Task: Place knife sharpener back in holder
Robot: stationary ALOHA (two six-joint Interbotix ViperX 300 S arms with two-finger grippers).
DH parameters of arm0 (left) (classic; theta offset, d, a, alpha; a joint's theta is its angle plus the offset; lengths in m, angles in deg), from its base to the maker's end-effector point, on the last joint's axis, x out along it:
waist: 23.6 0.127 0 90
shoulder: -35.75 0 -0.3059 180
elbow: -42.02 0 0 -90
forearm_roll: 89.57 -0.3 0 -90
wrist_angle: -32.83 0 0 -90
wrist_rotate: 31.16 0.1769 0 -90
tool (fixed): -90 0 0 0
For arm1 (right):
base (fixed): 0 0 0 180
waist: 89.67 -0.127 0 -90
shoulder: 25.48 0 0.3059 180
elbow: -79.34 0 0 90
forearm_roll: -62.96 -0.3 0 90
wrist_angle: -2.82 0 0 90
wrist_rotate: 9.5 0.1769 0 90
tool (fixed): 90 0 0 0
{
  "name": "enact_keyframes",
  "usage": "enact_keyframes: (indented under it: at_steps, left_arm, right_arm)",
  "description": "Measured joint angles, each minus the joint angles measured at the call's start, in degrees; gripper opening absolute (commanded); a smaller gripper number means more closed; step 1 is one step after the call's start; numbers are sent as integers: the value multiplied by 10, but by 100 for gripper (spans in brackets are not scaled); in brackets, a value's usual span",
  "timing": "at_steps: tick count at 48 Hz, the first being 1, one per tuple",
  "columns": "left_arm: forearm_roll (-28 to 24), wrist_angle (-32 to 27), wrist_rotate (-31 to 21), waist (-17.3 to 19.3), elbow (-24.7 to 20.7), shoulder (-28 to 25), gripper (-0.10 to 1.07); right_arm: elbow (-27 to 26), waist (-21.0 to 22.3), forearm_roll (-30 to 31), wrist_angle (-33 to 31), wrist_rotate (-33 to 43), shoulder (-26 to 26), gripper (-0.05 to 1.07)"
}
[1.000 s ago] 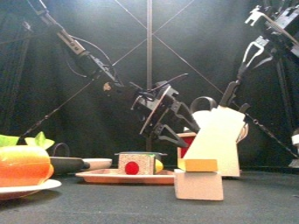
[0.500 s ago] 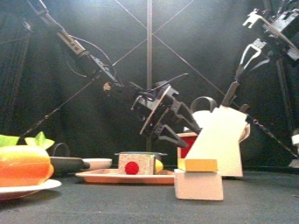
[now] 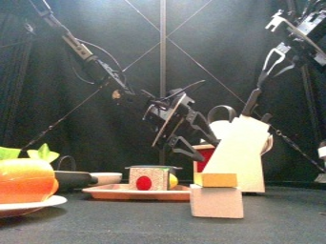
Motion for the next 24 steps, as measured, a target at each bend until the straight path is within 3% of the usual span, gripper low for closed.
enact_keyframes:
  at_steps: [24]
  left_arm:
    - [-1,0,0,0,0,0,94]
  right_arm:
    - [11,23,-6,34,4,-1,32]
